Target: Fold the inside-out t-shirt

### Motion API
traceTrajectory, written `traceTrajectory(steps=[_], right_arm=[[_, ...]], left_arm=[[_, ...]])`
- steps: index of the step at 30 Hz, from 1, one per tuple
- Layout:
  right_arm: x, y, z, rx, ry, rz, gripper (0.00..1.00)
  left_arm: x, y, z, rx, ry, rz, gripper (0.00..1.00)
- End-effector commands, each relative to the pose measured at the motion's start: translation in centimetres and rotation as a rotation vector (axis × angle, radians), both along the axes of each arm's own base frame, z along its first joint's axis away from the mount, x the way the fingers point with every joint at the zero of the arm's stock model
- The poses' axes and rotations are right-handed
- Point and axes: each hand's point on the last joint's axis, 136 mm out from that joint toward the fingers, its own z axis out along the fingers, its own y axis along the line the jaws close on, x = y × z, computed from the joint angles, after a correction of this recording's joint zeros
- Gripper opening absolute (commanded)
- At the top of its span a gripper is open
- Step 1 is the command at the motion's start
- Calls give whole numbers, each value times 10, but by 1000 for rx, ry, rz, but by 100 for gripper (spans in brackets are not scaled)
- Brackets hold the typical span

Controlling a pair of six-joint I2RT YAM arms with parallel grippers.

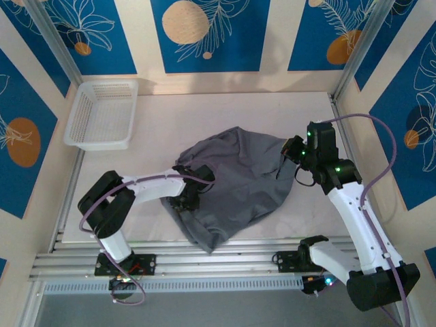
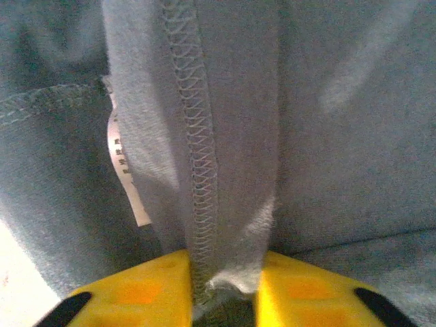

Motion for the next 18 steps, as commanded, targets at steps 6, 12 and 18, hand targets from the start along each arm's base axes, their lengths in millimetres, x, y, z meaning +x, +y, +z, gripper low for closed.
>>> traceTrajectory(steps=[6, 12, 18], right_arm=[[-6, -11, 4, -16, -15, -25, 0], [-7, -18, 6, -13, -16, -53, 0], [-6, -31, 12, -2, -34, -112, 0]], left_arm=[[8, 37, 29, 46, -78, 46, 0], [17, 54, 59, -48, -179, 100, 0], [34, 69, 98, -246, -337, 173, 0]])
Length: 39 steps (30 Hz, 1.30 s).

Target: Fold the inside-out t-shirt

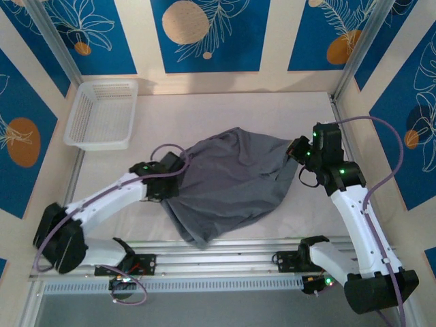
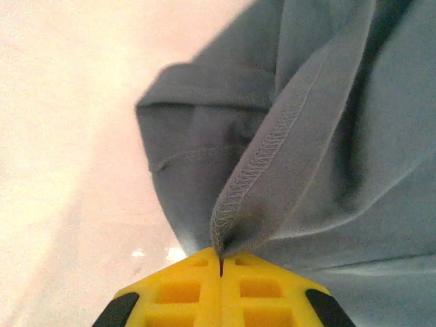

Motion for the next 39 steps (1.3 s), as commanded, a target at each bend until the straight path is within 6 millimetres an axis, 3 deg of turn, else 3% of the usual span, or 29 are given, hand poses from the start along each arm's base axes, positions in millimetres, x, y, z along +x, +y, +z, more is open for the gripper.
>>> traceTrajectory(steps=[1, 3, 8, 13, 20, 29, 33, 39], right_arm=[[-3, -14, 9, 10, -36, -65, 0], [-2, -16, 7, 31, -42, -75, 0], [-5, -9, -3, 82, -14, -53, 0], [-6, -8, -3, 82, -15, -46, 0], [-3, -4, -5, 100, -12, -38, 0], [-3, -3, -4, 85, -11, -24, 0], [-5, -3, -4, 94, -15, -27, 0], [-7, -2, -2, 104, -20, -27, 0]], left_arm=[[10, 9, 17, -85, -114, 8, 0], [11, 11, 8, -117, -129, 23, 0], [-8, 49, -41, 75, 39, 127, 21], [-17, 63, -47, 133, 109, 151, 30], [-24, 38, -42, -3, 163, 126, 34], [0, 16, -25, -137, 110, 177, 39], [2, 17, -37, -144, 150, 200, 41], [-5, 34, -61, -125, 236, 232, 39]])
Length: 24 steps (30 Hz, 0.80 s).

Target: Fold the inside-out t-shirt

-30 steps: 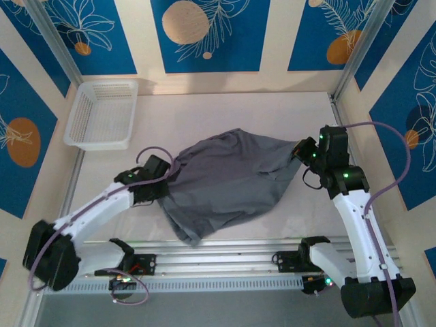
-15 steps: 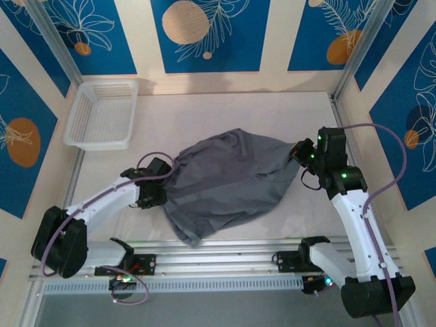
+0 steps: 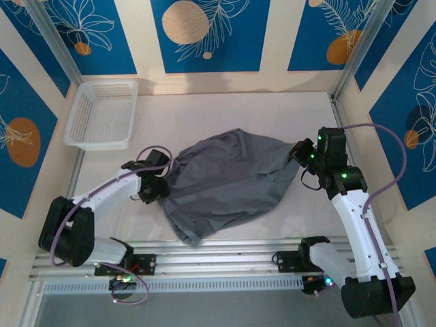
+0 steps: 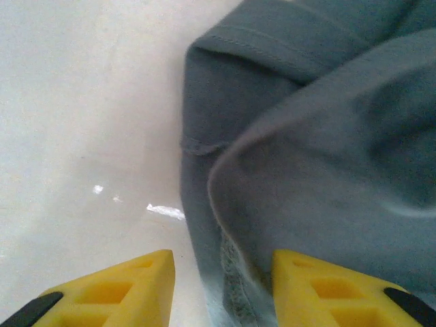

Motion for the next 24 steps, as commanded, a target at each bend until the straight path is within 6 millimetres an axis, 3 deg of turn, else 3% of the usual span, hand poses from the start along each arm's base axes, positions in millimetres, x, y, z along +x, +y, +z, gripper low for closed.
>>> traceTrajectory(steps=[1, 5, 10, 13, 15, 16, 18, 20, 21, 23, 24], right_arm=[[-2, 3, 6, 20, -24, 7, 0], [-3, 3, 6, 22, -23, 7, 0], [-2, 4, 6, 28, -22, 8, 0], [-1, 4, 7, 30, -25, 6, 0], [0, 4, 15, 26, -47, 5, 0], [4, 3, 28, 15, -90, 11, 0], [15, -1, 79, -42, -244, 19, 0], [20, -5, 166, -162, -501, 53, 0], [16, -8, 209, -223, -627, 53, 0], [-8, -24, 301, -336, -894, -35, 0], [-23, -31, 334, -363, -989, -74, 0]], left_arm=[[-6, 5, -8, -43, 36, 20, 35], [-6, 4, -6, -87, 8, 46, 21], [-3, -2, 1, -132, -30, 38, 17], [-2, -4, 3, -149, -39, 33, 0], [6, -8, 17, -185, -84, 18, 0], [18, -13, 39, -231, -153, 6, 0], [54, -20, 115, -320, -372, -37, 0], [89, -12, 230, -326, -654, -82, 0], [97, -4, 284, -305, -772, -95, 0], [99, 17, 394, -255, -1006, -94, 0], [93, 23, 437, -247, -1107, -91, 0]])
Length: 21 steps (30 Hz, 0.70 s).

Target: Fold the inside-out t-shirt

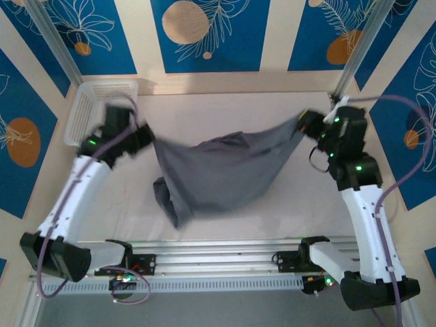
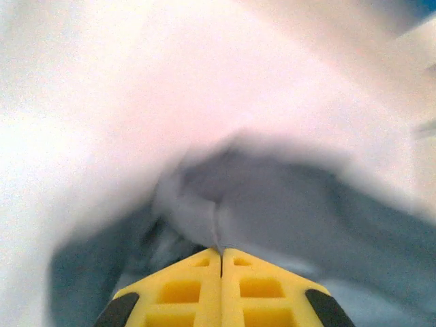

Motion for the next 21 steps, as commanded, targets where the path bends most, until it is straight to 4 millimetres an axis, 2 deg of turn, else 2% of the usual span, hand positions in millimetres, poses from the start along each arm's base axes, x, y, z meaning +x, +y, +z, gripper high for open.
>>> traceTrajectory(steps=[1, 2, 4, 5, 8, 11, 15, 18, 21], right_arm=[[-65, -30, 185, -163, -604, -140, 0], [-77, -32, 207, -175, -664, -148, 0], [-88, -34, 229, -181, -705, -162, 0], [-87, -36, 232, -174, -698, -170, 0], [-96, -43, 248, -165, -669, -208, 0], [-120, -52, 280, -167, -746, -272, 0], [-146, -53, 318, -200, -871, -301, 0], [-148, -45, 331, -216, -881, -251, 0], [-137, -31, 330, -212, -867, -166, 0]], left_arm=[[-34, 32, 165, 47, -423, 46, 0], [-44, 35, 198, 40, -513, 50, 0], [-63, 35, 240, 28, -635, 35, 0], [-73, 35, 255, 22, -684, 27, 0], [-96, 39, 281, 20, -800, 35, 0], [-119, 51, 300, 44, -884, 90, 0], [-145, 65, 316, 67, -949, 152, 0], [-155, 72, 319, 84, -974, 188, 0], [-152, 71, 313, 90, -957, 182, 0]])
